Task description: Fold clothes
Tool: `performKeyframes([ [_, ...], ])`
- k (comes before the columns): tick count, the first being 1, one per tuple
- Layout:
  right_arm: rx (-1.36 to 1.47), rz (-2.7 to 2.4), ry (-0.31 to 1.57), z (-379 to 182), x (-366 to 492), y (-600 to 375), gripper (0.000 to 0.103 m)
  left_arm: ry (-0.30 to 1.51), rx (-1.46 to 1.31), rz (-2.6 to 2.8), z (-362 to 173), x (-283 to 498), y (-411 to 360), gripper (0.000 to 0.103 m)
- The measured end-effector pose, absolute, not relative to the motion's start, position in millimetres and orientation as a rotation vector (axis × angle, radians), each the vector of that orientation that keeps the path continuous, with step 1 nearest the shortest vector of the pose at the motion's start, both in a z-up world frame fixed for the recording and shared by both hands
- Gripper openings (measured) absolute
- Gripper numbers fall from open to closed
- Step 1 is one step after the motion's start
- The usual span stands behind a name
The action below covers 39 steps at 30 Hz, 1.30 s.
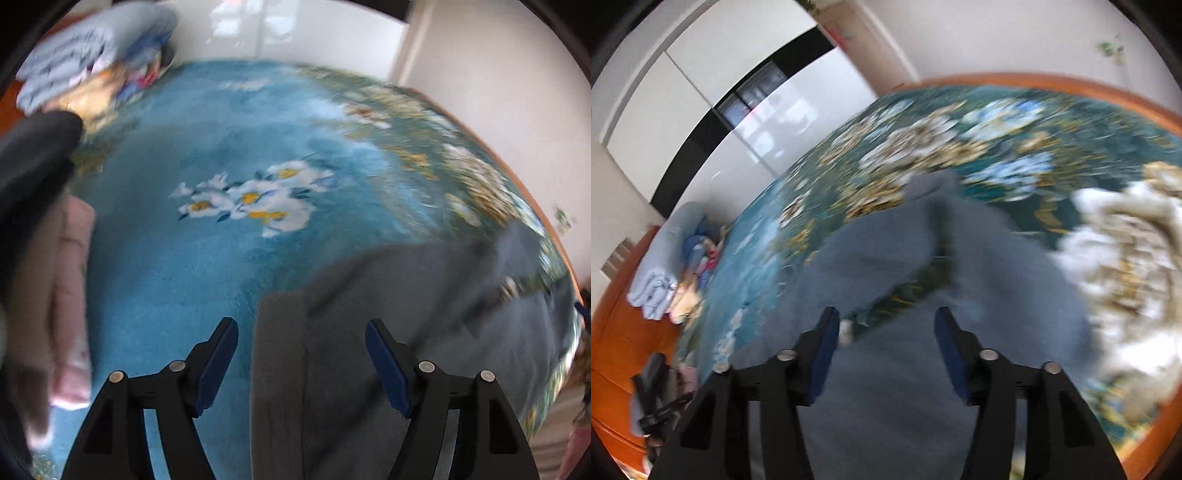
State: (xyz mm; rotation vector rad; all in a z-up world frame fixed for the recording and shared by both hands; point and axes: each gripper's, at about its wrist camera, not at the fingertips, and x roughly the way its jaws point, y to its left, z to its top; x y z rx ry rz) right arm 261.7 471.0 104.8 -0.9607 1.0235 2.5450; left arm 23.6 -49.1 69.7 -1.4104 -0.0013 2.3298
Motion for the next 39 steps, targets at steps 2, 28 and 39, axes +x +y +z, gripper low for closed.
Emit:
performKeyframes([
  [2, -0.989, 2.514, 1.063, 93, 235, 479, 0.056, -0.034, -1.457, 2.296, 55, 8, -45, 0.075],
  [28, -0.786, 2.253, 1.035, 109, 161, 578, 0.006, -0.241, -1.182, 2.412, 78, 9, -53, 0.029],
  [39, -0.736, 2.237, 1.028, 129, 213, 594, 0.005, -0.262, -1.285, 2.478, 54, -26, -65, 0.030],
])
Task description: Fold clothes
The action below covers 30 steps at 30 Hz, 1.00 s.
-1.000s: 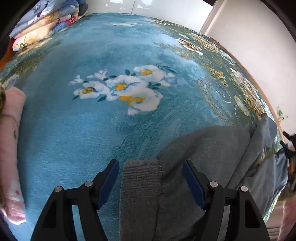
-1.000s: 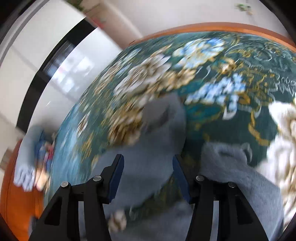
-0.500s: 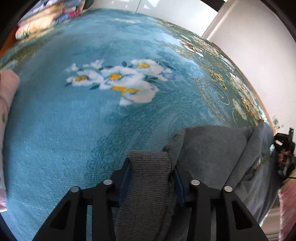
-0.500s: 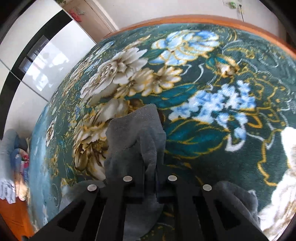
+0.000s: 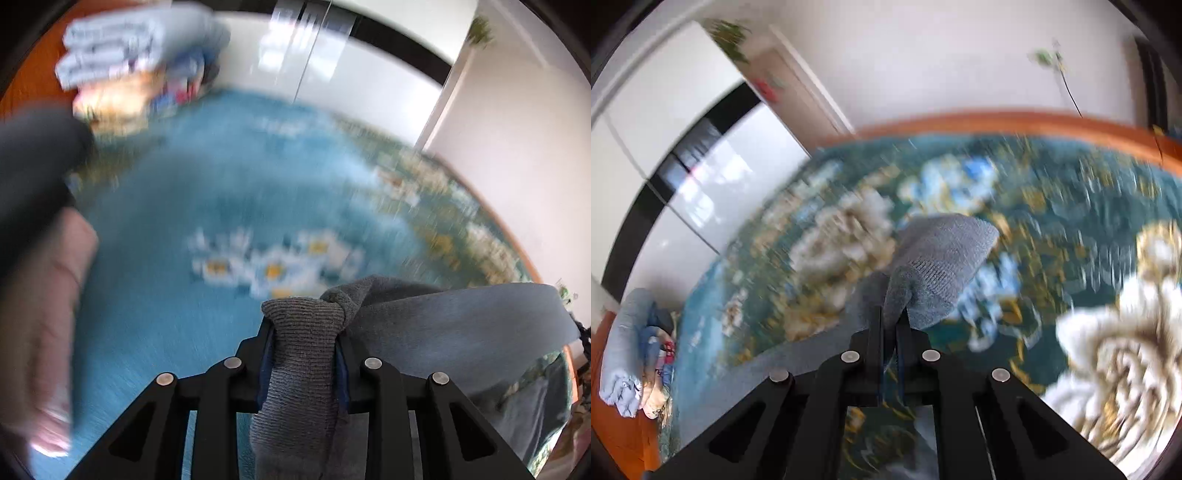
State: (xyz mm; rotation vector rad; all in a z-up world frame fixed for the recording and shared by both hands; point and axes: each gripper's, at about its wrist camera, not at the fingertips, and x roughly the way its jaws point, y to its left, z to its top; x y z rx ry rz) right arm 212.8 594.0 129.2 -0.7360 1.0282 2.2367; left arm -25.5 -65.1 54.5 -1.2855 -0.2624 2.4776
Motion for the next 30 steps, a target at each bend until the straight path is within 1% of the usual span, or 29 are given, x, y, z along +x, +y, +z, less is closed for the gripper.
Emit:
performKeyframes([
  [2, -0.785, 2.188, 1.090, 107, 210, 598, 0.005, -0.297, -1.359, 2.445, 37, -28, -63, 0.031],
  [5, -0.811, 2.158, 1.109, 96, 199, 601, 0.005, -0.335, -1.356, 2.431, 38, -30, -65, 0.031],
  [8, -0.784, 2.206, 1.091, 112, 183, 605, 0.005, -0.345, -1.257, 2.440, 60, -33, -63, 0.031],
  [10, -0.707, 2.291, 1.057, 136, 173, 604, 0.005, -0.400, -1.145, 2.442, 79, -34, -65, 0.031],
  [12, -0.637, 2.340, 1.003, 152, 165, 603, 0.005, -0.425, -1.093, 2.461, 84, -37, -66, 0.033],
  [13, -0.607, 2.354, 0.972, 157, 162, 603, 0.005, -0.413, -1.120, 2.467, 78, -42, -63, 0.036],
  [14, -0.597, 2.354, 0.953, 159, 158, 605, 0.005, -0.393, -1.165, 2.470, 71, -47, -59, 0.037],
  [17, -0.707, 2.271, 1.014, 124, 144, 619, 0.007, -0.363, -1.365, 2.409, 30, -67, -50, 0.038],
  [18, -0.737, 2.254, 1.033, 113, 142, 621, 0.009, -0.373, -1.411, 2.394, 20, -70, -49, 0.043],
  [19, -0.751, 2.244, 1.050, 106, 144, 623, 0.017, -0.401, -1.430, 2.383, 15, -71, -51, 0.045],
  [20, -0.739, 2.248, 1.062, 105, 149, 623, 0.032, -0.434, -1.441, 2.373, 12, -71, -54, 0.046],
  [21, -0.727, 2.251, 1.073, 103, 154, 624, 0.040, -0.443, -1.443, 2.367, 13, -70, -56, 0.048],
  [22, -0.717, 2.253, 1.088, 103, 159, 625, 0.045, -0.445, -1.441, 2.362, 15, -68, -57, 0.051],
  [24, -0.685, 2.259, 1.127, 112, 175, 628, 0.045, -0.412, -1.432, 2.375, 24, -61, -59, 0.053],
  [28, -0.623, 2.299, 1.169, 136, 216, 624, 0.046, -0.388, -1.391, 2.371, 43, -34, -64, 0.059],
  [30, -0.650, 2.310, 1.160, 141, 239, 618, 0.052, -0.379, -1.371, 2.366, 51, -16, -67, 0.061],
])
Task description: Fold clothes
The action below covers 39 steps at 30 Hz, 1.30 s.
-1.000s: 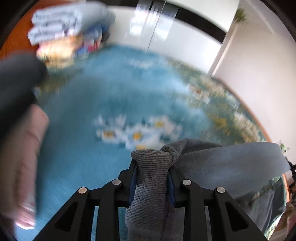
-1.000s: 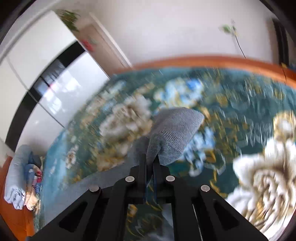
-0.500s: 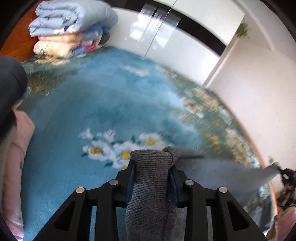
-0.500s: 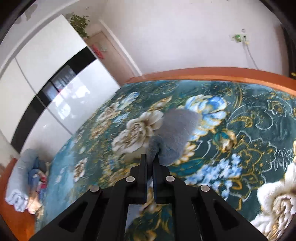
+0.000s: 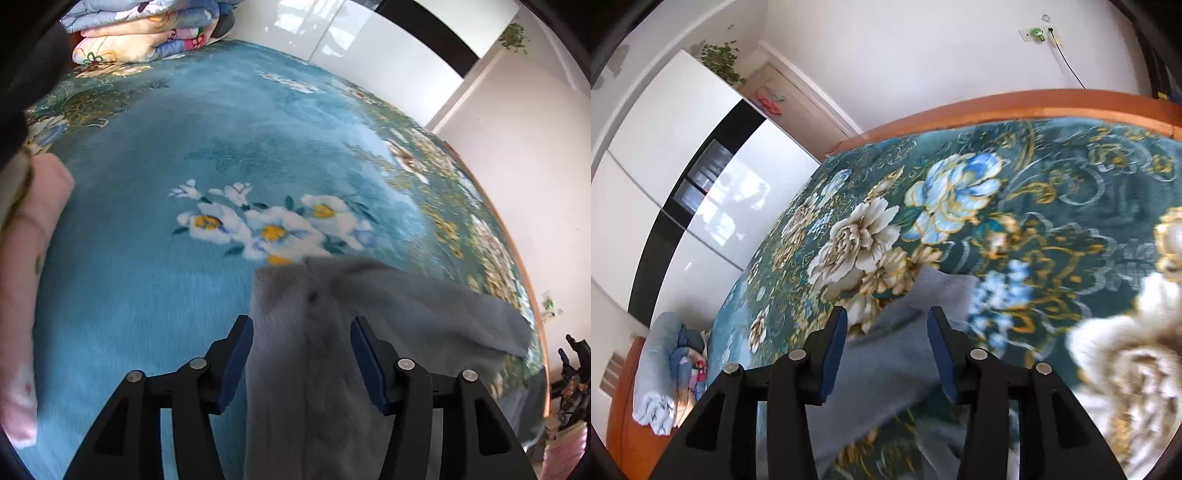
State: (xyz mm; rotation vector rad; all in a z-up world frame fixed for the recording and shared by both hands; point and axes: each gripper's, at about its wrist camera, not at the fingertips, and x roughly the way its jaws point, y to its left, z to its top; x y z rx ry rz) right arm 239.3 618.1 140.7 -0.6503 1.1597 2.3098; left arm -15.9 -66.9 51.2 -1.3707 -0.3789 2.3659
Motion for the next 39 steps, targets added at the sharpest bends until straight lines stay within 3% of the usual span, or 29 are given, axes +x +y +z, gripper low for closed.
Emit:
performKeyframes([
  [7, -0.869, 2.209, 1.216, 90, 307, 601, 0.054, -0.257, -1.368, 2.396, 62, 59, -80, 0.067],
  [15, -0.843, 2.139, 1.471, 38, 341, 570, 0.054, -0.312, -1.583, 2.362, 37, 118, -116, 0.068],
  [24, -1.073, 2.723, 1.090, 73, 288, 425, 0.054, -0.624, -1.691, 2.165, 10, 134, -125, 0.068],
  [33, -0.893, 2.483, 1.250, 54, 331, 459, 0.054, -0.780, -1.691, 2.087, -1, 117, -114, 0.068],
  [37, -0.907, 2.448, 1.279, 47, 306, 463, 0.074, -0.790, -1.702, 2.104, 1, 111, -108, 0.068],
  [39, -0.891, 2.427, 1.337, 41, 287, 465, 0.074, -0.793, -1.703, 2.104, 1, 112, -106, 0.068],
])
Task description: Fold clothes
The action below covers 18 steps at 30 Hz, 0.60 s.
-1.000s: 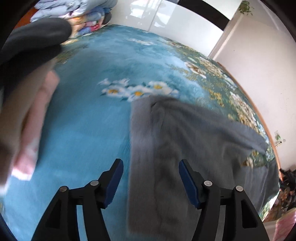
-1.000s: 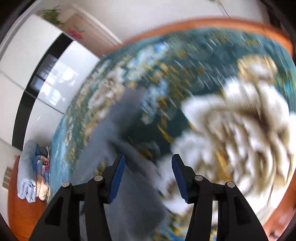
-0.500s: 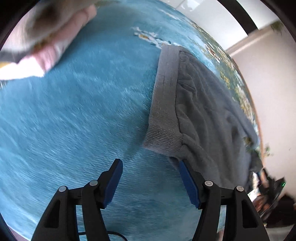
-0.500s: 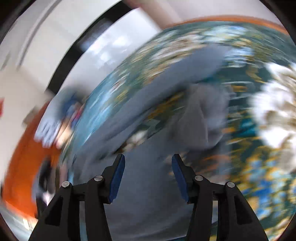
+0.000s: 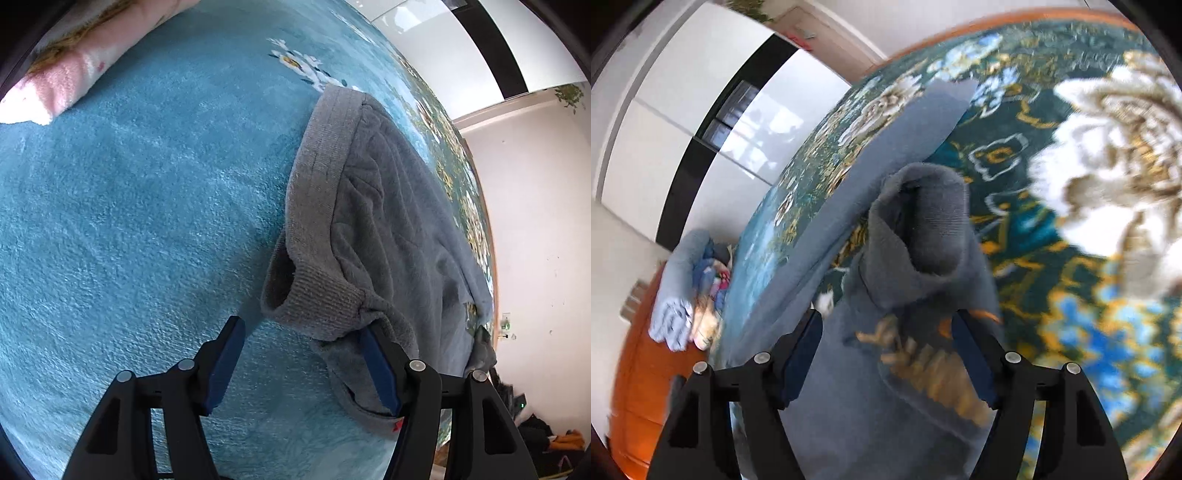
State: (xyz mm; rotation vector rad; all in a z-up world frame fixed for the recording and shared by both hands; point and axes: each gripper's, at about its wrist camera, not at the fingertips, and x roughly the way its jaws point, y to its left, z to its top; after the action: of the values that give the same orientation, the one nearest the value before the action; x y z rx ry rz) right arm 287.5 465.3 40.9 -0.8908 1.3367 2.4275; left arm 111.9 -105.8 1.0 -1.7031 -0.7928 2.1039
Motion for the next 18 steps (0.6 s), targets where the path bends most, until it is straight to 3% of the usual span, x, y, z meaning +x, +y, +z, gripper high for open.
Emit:
performKeyframes([
  [4, -0.790, 2.334, 1.404, 37, 275, 479, 0.072, -0.836, -1.719, 2.071, 0, 115, -109, 0.068],
  [6, -0.792, 2.301, 1.384, 40, 275, 487, 0.036, -0.857, -1.730, 2.054, -1, 114, -110, 0.068],
  [7, -0.817, 2.309, 1.329, 44, 274, 490, 0.011, -0.864, -1.734, 2.047, -1, 113, -108, 0.068],
  [13, -0.759, 2.454, 0.855, 117, 311, 529, 0.009, -0.905, -1.735, 2.003, -4, 114, -115, 0.068],
  [18, -0.683, 2.253, 0.802, 121, 360, 601, 0.005, -0.930, -1.707, 1.998, -6, 117, -114, 0.070],
])
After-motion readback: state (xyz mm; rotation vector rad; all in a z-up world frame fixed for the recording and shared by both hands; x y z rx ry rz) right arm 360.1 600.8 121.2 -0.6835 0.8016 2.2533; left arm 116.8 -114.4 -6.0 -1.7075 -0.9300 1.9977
